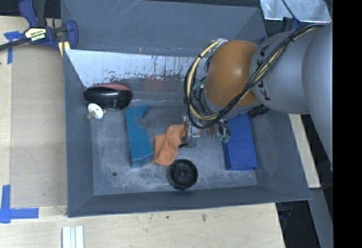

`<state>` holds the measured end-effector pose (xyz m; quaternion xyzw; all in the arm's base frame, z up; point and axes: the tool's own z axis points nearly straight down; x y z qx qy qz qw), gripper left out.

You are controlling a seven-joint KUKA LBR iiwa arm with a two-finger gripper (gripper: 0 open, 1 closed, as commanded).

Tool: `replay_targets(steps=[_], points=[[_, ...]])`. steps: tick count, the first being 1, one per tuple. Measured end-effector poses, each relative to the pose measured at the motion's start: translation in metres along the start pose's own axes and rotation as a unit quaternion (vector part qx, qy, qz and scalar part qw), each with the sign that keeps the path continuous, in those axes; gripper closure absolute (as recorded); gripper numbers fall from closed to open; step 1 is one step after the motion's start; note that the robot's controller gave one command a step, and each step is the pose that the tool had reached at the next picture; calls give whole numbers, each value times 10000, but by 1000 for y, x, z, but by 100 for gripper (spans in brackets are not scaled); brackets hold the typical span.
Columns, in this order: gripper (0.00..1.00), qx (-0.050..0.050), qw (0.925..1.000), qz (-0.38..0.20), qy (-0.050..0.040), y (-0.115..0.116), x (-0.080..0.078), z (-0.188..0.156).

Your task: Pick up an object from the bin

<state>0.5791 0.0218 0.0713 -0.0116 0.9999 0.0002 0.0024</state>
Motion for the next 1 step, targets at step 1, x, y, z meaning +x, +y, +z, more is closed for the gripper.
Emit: replay_targets(steps=[1], points=[[100,0,10000,-1,0,0,0,0]])
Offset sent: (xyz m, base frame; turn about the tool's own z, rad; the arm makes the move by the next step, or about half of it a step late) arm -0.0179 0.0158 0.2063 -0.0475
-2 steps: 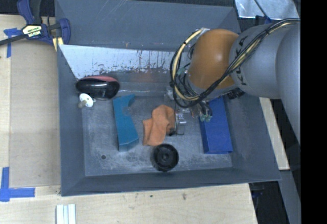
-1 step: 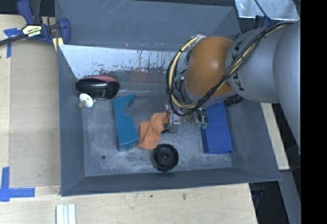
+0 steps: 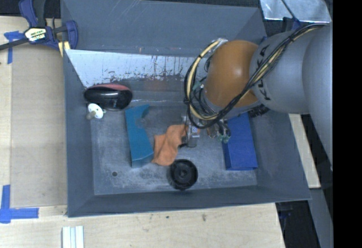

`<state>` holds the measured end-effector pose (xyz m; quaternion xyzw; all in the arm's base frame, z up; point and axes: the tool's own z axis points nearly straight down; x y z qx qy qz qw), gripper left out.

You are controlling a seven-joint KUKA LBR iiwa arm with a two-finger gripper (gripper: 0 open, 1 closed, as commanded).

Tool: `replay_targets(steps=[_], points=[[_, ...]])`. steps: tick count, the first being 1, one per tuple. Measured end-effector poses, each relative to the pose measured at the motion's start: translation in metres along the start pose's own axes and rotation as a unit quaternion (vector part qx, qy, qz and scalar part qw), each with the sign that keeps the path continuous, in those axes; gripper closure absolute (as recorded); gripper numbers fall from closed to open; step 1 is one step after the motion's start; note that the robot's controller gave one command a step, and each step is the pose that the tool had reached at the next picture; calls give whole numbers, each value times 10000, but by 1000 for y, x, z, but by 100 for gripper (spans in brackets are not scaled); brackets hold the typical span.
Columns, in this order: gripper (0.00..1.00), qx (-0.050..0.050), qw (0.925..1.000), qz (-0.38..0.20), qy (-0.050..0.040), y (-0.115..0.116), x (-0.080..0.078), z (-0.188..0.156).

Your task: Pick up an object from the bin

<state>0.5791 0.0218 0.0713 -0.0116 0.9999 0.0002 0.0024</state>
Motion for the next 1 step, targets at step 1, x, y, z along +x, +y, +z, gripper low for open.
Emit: replay_targets(steps=[1], points=[[100,3,9997,-224,13,15,16,-204]])
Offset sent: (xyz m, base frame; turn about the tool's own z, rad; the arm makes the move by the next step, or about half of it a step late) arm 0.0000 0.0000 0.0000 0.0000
